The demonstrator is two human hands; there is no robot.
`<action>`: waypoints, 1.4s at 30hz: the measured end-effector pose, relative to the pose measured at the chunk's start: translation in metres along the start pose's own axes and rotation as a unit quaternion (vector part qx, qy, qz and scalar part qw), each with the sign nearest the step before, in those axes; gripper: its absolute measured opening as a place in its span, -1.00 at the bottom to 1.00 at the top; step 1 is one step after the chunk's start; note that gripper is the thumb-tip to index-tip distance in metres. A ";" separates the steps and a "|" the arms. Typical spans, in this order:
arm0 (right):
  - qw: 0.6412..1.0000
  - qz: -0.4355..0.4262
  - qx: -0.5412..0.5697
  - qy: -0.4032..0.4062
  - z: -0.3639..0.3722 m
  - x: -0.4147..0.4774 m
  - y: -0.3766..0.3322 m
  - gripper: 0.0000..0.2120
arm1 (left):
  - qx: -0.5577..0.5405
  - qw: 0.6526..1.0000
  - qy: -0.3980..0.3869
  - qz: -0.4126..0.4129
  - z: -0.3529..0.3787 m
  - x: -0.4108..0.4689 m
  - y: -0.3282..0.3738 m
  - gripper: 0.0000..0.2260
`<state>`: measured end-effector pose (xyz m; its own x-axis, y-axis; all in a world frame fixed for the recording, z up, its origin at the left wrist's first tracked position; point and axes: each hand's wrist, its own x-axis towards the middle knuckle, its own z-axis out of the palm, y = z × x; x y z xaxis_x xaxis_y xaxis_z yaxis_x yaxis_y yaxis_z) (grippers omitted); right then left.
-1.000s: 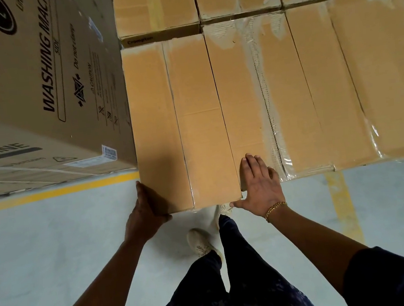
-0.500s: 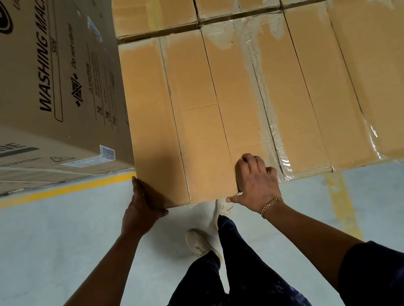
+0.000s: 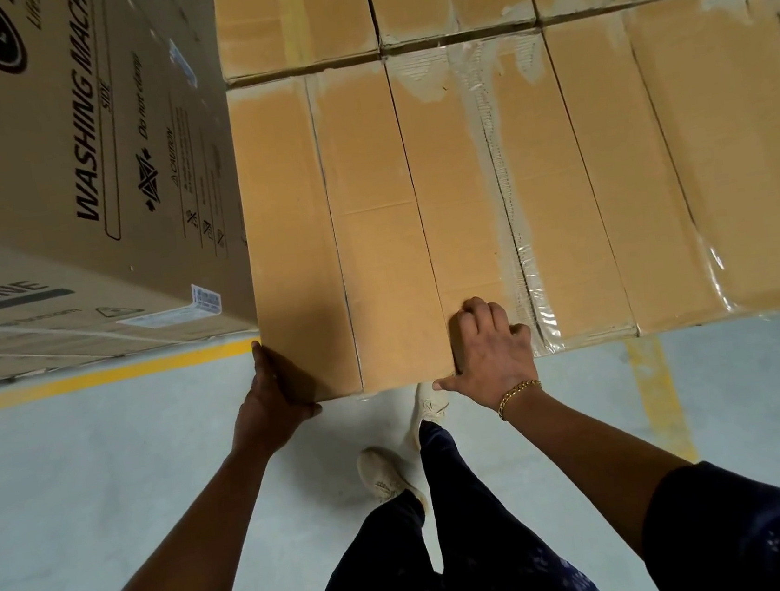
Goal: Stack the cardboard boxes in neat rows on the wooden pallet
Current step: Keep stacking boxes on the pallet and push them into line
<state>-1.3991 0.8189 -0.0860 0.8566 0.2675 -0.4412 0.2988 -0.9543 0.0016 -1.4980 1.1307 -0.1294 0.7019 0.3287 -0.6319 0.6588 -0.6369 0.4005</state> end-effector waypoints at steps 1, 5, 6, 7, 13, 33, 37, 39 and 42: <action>1.000 0.001 0.000 -0.001 0.000 0.000 0.000 0.00 | -0.003 1.000 0.003 0.001 0.000 0.000 0.000 0.28; 1.000 -0.005 0.011 -0.003 0.000 -0.004 0.001 0.02 | -0.008 1.000 0.009 0.001 0.003 -0.003 0.000 0.25; 1.000 -0.009 0.016 -0.005 0.000 -0.005 0.002 0.02 | -0.011 1.000 0.007 -0.003 0.004 -0.005 0.000 0.24; 1.000 -0.014 0.021 -0.009 0.000 -0.005 0.004 0.02 | -0.016 1.000 0.005 -0.008 0.004 -0.007 0.001 0.23; 0.998 -0.027 0.043 -0.037 -0.002 -0.012 0.014 0.01 | -0.016 1.000 0.007 -0.002 -0.001 -0.018 0.001 0.17; 0.995 0.006 0.098 -0.007 0.009 -0.010 0.011 -0.32 | 0.036 0.998 0.040 0.026 -0.002 -0.023 0.004 -0.08; 0.996 0.003 0.093 -0.016 0.007 -0.008 0.011 -0.30 | 0.026 0.998 0.042 0.026 -0.004 -0.020 0.000 -0.04; 0.996 -0.002 0.090 -0.022 0.006 -0.009 0.012 -0.28 | 0.024 0.999 0.036 0.021 -0.004 -0.020 -0.002 0.00; 0.995 -0.025 0.089 -0.028 0.005 -0.012 0.019 -0.22 | 0.043 0.999 0.016 0.024 -0.003 -0.021 -0.003 0.02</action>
<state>-1.4061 0.7970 -0.0847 0.8163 0.3114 -0.4865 0.2562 -0.9500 -0.1783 -1.5140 1.1281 -0.1150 0.7418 0.3179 -0.5905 0.5993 -0.7094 0.3709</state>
